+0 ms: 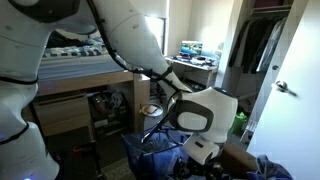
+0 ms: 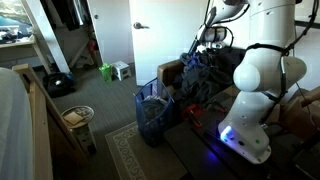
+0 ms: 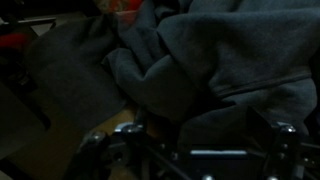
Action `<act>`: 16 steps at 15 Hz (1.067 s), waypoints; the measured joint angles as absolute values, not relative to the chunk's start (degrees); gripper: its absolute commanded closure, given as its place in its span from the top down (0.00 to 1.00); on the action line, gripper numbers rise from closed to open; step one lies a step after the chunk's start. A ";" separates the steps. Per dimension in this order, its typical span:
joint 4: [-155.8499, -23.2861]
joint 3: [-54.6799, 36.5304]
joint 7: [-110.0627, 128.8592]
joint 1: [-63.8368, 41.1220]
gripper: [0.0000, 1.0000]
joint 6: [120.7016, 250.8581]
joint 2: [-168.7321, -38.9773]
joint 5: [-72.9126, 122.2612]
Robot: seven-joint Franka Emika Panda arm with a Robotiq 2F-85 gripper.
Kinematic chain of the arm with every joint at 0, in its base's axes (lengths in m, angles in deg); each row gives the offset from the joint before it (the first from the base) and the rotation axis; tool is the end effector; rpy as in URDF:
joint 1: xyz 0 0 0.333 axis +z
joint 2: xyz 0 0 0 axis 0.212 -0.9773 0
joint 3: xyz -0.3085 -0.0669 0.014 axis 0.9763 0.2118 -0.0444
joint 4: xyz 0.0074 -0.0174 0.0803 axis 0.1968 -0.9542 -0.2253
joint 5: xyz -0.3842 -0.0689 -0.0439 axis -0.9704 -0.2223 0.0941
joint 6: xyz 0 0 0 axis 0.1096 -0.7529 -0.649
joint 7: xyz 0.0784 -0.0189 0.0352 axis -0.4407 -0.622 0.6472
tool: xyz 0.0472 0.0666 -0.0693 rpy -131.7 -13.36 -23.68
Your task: Pick the hoodie on the sofa and put it in the bag
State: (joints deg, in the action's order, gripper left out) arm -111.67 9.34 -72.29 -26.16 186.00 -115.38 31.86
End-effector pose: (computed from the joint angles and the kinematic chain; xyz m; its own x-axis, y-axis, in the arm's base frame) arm 0.4846 -0.3487 0.2216 -0.5477 -0.8273 0.1251 -0.8224 0.5598 0.1012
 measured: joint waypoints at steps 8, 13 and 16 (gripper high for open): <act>-103.24 9.57 -87.96 -26.61 1.00 191.10 -129.00 33.99; -96.95 10.34 -92.20 -27.17 1.00 191.10 -134.19 34.02; -95.06 9.12 -92.22 -28.27 1.00 190.12 -135.72 36.37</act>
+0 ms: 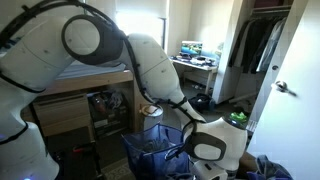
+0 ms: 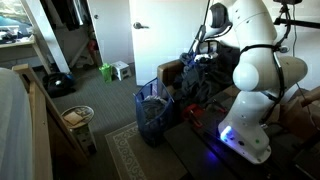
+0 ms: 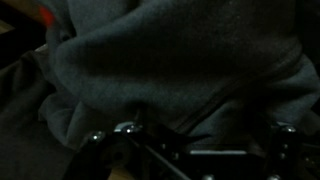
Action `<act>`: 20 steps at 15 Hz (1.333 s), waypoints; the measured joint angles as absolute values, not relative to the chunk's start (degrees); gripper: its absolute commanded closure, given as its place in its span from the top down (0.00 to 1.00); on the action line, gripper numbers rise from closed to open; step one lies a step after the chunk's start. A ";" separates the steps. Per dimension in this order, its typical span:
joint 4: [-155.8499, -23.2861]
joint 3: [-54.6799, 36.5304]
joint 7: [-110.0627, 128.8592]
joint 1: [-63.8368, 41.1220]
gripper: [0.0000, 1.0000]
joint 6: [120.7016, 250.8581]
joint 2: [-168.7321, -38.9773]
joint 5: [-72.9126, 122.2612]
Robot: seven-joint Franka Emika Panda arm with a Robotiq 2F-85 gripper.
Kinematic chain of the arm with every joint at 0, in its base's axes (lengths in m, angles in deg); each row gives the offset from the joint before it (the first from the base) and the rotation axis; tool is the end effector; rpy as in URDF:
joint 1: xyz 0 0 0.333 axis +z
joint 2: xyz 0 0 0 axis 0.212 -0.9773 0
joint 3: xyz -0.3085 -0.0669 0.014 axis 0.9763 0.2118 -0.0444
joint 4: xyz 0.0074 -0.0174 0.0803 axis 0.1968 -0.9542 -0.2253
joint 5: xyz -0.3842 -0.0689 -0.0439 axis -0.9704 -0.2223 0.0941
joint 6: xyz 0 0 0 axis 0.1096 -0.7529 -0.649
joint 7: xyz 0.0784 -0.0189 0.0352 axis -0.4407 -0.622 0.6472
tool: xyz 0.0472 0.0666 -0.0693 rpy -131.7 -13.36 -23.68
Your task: Pick the hoodie on the sofa and put it in the bag
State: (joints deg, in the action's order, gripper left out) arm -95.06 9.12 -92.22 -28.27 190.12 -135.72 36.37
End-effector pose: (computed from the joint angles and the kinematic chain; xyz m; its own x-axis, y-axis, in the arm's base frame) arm 0.5290 -0.3911 0.1244 -0.8020 -0.5625 0.2008 -0.5738 0.8190 0.0024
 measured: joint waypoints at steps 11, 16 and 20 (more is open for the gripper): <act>-92.59 4.58 -92.09 -31.12 0.20 187.22 -138.35 43.00; -92.06 4.60 -91.79 -32.15 0.00 186.77 -136.27 44.54; -92.93 5.34 -89.48 -32.23 0.04 181.38 -130.13 44.09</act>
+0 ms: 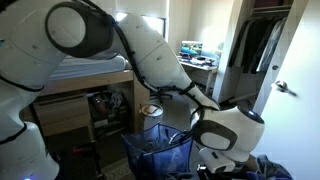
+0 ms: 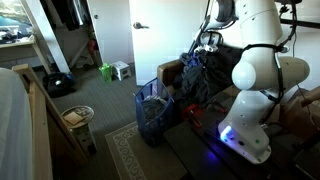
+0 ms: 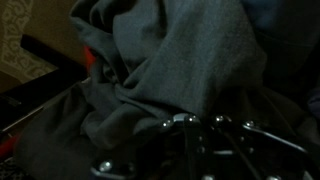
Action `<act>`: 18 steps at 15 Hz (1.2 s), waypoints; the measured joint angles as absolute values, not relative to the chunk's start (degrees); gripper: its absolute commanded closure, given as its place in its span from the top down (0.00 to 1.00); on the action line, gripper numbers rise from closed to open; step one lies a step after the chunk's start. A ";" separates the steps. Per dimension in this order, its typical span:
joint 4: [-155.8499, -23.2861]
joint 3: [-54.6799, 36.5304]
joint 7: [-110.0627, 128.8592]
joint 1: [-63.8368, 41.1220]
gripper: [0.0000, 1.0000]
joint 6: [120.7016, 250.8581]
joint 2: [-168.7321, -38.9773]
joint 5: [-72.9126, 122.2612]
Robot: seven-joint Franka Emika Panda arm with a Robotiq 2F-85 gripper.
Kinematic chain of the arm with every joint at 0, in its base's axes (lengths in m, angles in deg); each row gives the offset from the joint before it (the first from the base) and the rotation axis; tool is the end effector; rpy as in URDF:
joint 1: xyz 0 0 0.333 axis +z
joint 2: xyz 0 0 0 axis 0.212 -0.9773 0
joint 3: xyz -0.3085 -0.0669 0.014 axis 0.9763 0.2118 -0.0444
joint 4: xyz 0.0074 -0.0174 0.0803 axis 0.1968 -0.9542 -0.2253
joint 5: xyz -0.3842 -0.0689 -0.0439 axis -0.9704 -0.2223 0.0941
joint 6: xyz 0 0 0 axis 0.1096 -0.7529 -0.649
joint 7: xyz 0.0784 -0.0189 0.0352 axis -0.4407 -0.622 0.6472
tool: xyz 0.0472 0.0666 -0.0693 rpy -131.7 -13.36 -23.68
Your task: Pick the hoodie on the sofa and put it in the bag
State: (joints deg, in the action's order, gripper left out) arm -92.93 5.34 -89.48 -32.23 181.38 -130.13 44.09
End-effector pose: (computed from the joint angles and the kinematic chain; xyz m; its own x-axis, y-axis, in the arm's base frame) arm 0.5405 -0.3927 0.1777 -0.8577 -0.5127 0.0376 -0.5082 0.8567 0.0887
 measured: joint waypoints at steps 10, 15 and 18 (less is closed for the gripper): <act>-101.40 6.29 -84.97 -29.68 0.04 174.95 -108.29 38.65; -101.63 5.85 -82.02 -28.23 0.04 172.53 -103.14 37.43; -101.44 5.38 -81.82 -26.89 0.04 171.62 -99.54 35.68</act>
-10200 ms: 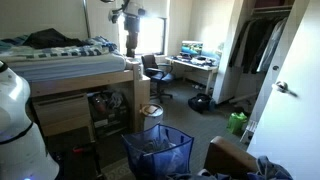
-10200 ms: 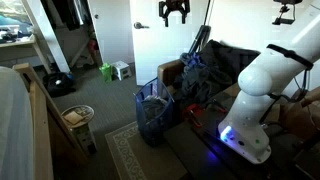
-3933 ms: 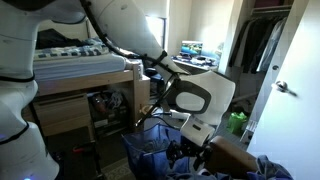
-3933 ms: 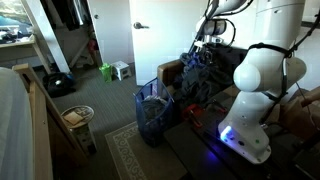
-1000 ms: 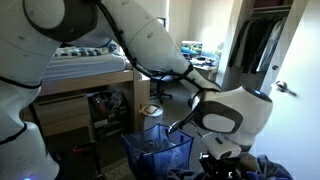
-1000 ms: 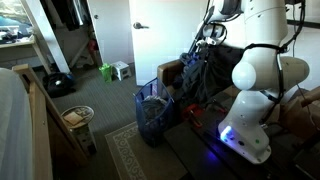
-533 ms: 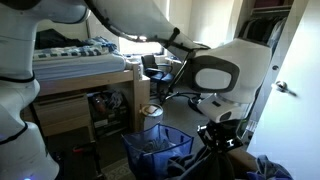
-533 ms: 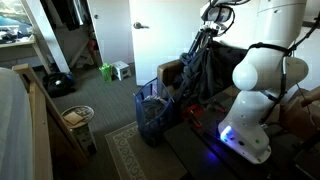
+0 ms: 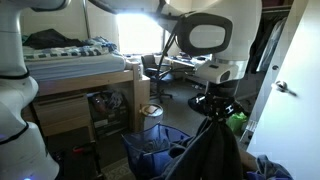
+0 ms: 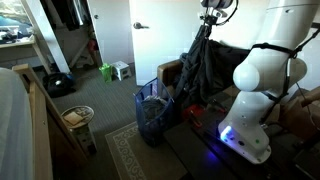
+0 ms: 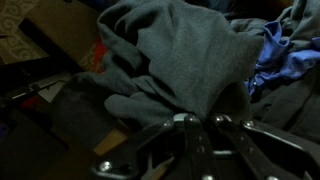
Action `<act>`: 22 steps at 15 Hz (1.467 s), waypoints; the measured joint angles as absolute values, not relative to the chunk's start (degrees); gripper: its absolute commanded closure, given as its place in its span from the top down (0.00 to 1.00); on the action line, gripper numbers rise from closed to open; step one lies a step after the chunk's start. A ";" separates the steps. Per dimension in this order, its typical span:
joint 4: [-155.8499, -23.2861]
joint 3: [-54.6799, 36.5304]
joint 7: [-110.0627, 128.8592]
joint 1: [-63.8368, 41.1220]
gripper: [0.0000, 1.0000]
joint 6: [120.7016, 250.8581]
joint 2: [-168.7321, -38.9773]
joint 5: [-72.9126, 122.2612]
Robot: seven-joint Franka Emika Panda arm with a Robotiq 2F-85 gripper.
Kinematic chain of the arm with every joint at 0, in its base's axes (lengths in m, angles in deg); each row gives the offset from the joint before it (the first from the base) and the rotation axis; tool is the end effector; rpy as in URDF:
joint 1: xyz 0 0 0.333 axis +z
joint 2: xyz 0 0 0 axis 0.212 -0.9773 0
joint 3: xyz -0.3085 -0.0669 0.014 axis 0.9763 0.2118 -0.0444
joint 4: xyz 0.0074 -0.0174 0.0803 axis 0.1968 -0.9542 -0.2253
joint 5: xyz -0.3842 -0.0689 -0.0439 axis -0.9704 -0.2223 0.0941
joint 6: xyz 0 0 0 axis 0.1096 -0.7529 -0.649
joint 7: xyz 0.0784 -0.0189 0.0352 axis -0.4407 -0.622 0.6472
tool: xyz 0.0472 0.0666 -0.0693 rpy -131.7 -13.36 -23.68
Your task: Pick the hoodie on the sofa and put it in the bag
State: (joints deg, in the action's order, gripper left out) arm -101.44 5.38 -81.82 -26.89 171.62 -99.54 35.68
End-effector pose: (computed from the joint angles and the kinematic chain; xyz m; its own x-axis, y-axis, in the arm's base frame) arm 0.5306 -0.3245 0.4331 -0.6678 -0.7412 -0.0686 -0.7376 0.6713 -0.0734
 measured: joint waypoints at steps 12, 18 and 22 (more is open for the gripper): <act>-102.85 0.32 -81.82 -23.83 0.07 170.01 -82.04 28.37; -102.95 0.34 -81.82 -24.20 0.05 170.01 -83.51 28.37; -103.17 0.27 -81.82 -24.20 0.02 170.01 -84.04 28.37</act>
